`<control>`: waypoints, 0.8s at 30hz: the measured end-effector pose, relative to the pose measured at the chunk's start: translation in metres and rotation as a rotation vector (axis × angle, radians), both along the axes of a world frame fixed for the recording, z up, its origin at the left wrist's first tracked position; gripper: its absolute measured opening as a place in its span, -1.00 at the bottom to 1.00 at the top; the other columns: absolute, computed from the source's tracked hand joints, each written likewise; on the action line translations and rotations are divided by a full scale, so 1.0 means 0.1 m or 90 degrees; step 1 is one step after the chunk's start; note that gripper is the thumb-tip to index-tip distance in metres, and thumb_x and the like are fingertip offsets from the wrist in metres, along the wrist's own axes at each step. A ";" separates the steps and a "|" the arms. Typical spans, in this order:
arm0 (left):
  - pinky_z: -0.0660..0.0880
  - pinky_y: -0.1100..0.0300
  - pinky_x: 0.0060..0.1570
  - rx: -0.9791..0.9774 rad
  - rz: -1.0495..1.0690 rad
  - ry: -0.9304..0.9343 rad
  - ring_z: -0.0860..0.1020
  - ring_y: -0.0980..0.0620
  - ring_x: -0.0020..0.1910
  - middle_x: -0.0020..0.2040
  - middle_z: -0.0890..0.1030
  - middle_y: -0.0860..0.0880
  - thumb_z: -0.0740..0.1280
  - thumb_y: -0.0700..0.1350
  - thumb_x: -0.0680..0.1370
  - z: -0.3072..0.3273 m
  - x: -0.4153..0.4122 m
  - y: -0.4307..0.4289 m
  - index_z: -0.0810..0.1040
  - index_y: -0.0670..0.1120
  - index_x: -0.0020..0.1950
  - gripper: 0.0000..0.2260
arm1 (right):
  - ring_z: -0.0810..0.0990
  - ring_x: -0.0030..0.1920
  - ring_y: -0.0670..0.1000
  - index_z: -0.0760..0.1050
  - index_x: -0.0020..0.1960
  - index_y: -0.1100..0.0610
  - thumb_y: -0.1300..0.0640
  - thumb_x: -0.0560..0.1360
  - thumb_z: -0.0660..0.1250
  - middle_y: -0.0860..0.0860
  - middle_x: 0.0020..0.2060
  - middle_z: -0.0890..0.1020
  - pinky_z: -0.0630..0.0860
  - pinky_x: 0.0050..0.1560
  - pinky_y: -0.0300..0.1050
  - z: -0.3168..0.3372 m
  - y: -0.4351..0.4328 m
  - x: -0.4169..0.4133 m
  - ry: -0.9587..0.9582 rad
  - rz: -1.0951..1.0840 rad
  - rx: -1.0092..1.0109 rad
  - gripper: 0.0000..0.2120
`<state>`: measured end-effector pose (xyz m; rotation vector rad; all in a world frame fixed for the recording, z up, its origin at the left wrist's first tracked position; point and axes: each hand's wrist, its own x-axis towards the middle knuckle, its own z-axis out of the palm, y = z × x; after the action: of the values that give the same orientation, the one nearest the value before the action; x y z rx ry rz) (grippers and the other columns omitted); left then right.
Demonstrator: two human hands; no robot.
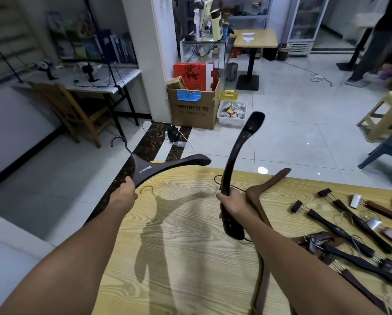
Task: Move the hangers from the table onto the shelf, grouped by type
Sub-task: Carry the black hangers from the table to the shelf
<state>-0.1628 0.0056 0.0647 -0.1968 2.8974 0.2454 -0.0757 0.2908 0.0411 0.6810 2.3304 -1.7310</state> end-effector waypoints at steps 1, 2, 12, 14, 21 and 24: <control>0.43 -0.02 0.00 -0.002 0.000 0.002 0.52 -0.25 0.09 0.10 0.52 -0.27 0.26 -0.25 0.55 0.00 0.00 0.00 0.26 -0.25 0.16 -0.75 | 0.61 -0.32 0.22 0.38 -0.11 0.16 0.13 0.49 0.29 0.11 -0.29 0.50 0.58 -0.21 0.12 -0.01 -0.03 -0.01 0.002 0.009 0.051 -0.88; 0.43 -0.02 0.00 -0.003 -0.001 0.004 0.52 -0.25 0.09 0.10 0.52 -0.27 0.26 -0.25 0.55 0.01 -0.01 0.00 0.26 -0.24 0.16 -0.75 | 0.61 -0.19 0.24 0.40 -0.06 0.14 0.09 0.48 0.30 0.11 -0.22 0.53 0.58 -0.12 0.12 0.01 -0.07 -0.01 0.003 0.014 0.106 -0.86; 0.44 -0.02 -0.03 -0.010 0.007 0.018 0.53 -0.24 0.06 0.07 0.54 -0.26 0.27 -0.24 0.54 0.03 -0.02 -0.13 0.26 -0.24 0.14 -0.75 | 0.57 0.14 0.21 0.23 0.40 0.25 0.20 0.55 0.18 0.17 0.16 0.56 0.49 0.04 0.03 -0.03 -0.25 -0.03 -0.065 0.069 0.456 -0.56; 0.43 -0.02 -0.02 -0.011 0.011 0.021 0.53 -0.25 0.07 0.08 0.53 -0.27 0.27 -0.24 0.54 0.03 -0.01 -0.18 0.26 -0.25 0.14 -0.75 | 0.56 0.16 0.21 0.23 0.40 0.24 0.20 0.55 0.18 0.17 0.16 0.56 0.48 0.06 0.03 -0.04 -0.28 -0.03 -0.072 0.060 0.455 -0.55; 0.43 -0.02 0.00 -0.004 0.003 -0.006 0.52 -0.24 0.11 0.13 0.52 -0.28 0.26 -0.24 0.56 -0.09 0.06 -0.22 0.25 -0.25 0.17 -0.74 | 0.58 0.09 0.22 0.40 0.22 0.28 0.02 0.55 0.26 0.19 0.11 0.58 0.50 0.02 0.01 -0.02 -0.38 -0.06 -0.055 -0.053 0.228 -0.63; 0.43 -0.02 0.11 -0.022 0.007 -0.049 0.49 -0.23 0.20 0.21 0.49 -0.27 0.25 -0.25 0.57 -0.30 0.14 -0.17 0.23 -0.25 0.28 -0.67 | 0.59 0.07 0.22 0.43 0.19 0.29 0.02 0.56 0.25 0.20 0.09 0.59 0.52 0.01 0.01 -0.06 -0.41 -0.05 -0.069 -0.063 0.207 -0.64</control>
<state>-0.1490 -0.0109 0.0351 -0.2221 2.8261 0.1861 -0.0812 0.2501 0.0349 0.9301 2.5638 -1.3221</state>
